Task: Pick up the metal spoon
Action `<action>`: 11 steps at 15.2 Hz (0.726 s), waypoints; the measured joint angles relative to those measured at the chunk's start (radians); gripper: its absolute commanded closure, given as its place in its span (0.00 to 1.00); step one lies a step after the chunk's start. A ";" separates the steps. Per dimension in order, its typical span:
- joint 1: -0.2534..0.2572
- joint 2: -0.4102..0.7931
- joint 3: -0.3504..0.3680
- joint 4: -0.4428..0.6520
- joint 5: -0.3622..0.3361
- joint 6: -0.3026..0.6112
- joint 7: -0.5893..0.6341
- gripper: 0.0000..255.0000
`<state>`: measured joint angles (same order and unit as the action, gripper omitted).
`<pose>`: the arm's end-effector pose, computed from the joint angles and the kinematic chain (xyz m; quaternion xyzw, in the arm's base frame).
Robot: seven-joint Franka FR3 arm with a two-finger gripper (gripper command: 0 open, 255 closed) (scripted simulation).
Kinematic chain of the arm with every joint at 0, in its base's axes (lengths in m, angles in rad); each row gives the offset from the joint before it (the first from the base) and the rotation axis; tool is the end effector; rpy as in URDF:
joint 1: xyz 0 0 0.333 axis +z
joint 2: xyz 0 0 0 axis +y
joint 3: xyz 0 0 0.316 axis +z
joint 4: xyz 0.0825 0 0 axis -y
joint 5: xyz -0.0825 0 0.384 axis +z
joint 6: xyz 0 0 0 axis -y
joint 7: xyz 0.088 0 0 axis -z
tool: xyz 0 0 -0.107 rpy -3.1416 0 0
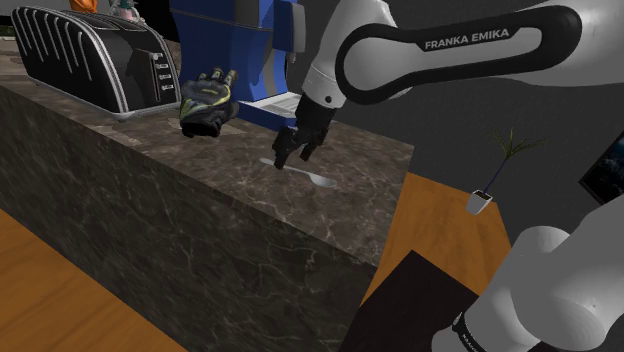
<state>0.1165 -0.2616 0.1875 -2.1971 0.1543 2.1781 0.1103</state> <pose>0.4720 0.1601 0.5147 -0.9901 -0.0596 -0.1079 0.0674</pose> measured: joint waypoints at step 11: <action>0.001 0.005 0.002 -0.018 0.001 0.024 -0.001 1.00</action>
<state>0.1173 -0.2567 0.1890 -2.2147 0.1556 2.2018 0.1093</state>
